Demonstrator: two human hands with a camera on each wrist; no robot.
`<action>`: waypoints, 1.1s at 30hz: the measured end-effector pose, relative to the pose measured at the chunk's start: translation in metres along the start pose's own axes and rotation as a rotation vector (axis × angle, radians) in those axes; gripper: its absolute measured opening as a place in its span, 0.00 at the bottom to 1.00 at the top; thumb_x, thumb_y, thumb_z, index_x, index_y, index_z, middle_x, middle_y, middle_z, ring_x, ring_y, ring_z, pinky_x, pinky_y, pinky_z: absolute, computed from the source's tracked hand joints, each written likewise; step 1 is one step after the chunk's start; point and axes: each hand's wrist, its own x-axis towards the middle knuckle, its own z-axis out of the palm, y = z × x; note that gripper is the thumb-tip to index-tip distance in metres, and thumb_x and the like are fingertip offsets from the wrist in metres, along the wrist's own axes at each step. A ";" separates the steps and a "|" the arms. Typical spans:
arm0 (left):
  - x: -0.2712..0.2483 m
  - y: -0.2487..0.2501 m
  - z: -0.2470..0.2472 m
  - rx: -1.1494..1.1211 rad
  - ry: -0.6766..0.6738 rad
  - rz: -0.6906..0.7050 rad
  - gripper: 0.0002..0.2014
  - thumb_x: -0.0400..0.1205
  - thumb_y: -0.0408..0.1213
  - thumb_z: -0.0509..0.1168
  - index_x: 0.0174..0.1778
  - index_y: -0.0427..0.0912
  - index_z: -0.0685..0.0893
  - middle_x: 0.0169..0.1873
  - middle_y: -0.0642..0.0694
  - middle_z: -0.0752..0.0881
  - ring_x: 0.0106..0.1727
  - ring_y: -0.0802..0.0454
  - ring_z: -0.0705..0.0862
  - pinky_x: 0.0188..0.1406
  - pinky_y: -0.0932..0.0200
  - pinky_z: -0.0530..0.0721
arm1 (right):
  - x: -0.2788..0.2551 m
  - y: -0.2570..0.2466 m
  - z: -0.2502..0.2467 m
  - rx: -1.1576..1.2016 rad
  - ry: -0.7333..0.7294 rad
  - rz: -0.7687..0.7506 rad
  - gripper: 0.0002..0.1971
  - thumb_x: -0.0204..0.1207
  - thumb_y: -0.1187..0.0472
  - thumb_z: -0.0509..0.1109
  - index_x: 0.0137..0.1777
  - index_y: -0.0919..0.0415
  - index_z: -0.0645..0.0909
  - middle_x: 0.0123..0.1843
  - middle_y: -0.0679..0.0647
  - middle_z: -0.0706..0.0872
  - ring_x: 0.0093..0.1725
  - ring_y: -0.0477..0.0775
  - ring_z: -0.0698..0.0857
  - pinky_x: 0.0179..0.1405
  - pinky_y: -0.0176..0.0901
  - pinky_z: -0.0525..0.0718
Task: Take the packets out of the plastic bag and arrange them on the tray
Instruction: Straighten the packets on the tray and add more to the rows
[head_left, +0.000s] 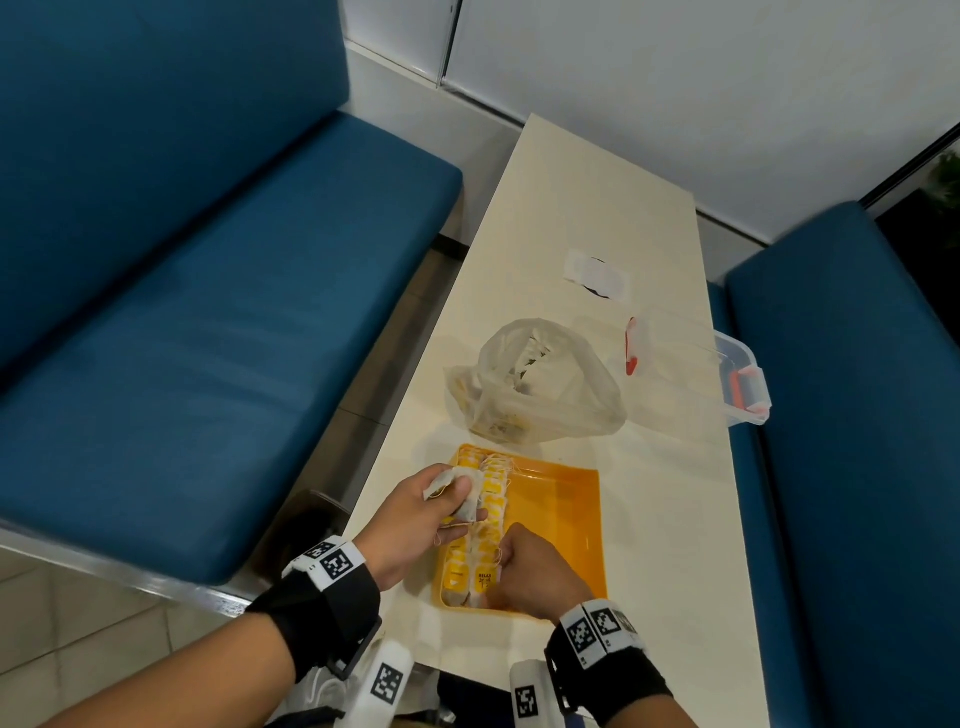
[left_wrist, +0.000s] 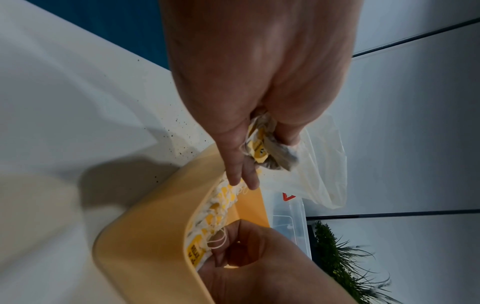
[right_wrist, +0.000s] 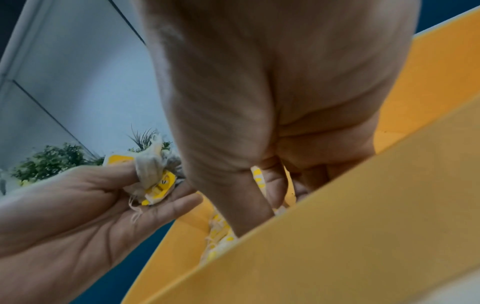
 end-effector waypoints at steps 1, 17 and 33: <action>0.000 0.000 0.000 -0.003 0.004 0.002 0.14 0.89 0.42 0.65 0.67 0.39 0.82 0.62 0.37 0.89 0.58 0.44 0.93 0.62 0.49 0.89 | 0.000 0.000 0.002 -0.025 0.005 -0.028 0.27 0.58 0.54 0.86 0.48 0.52 0.71 0.46 0.45 0.82 0.40 0.41 0.79 0.32 0.33 0.75; -0.013 0.012 -0.018 0.066 0.002 -0.052 0.13 0.88 0.41 0.65 0.65 0.40 0.85 0.57 0.38 0.92 0.57 0.41 0.93 0.61 0.45 0.89 | -0.007 0.006 -0.004 0.136 0.163 -0.134 0.18 0.67 0.48 0.82 0.50 0.47 0.77 0.45 0.45 0.86 0.44 0.45 0.85 0.38 0.35 0.78; -0.014 0.026 0.002 0.548 -0.193 -0.037 0.13 0.81 0.23 0.62 0.54 0.39 0.88 0.39 0.38 0.88 0.39 0.48 0.87 0.35 0.56 0.87 | -0.046 -0.060 -0.039 0.013 0.323 -0.804 0.09 0.77 0.61 0.72 0.54 0.51 0.89 0.48 0.42 0.81 0.48 0.41 0.82 0.50 0.37 0.82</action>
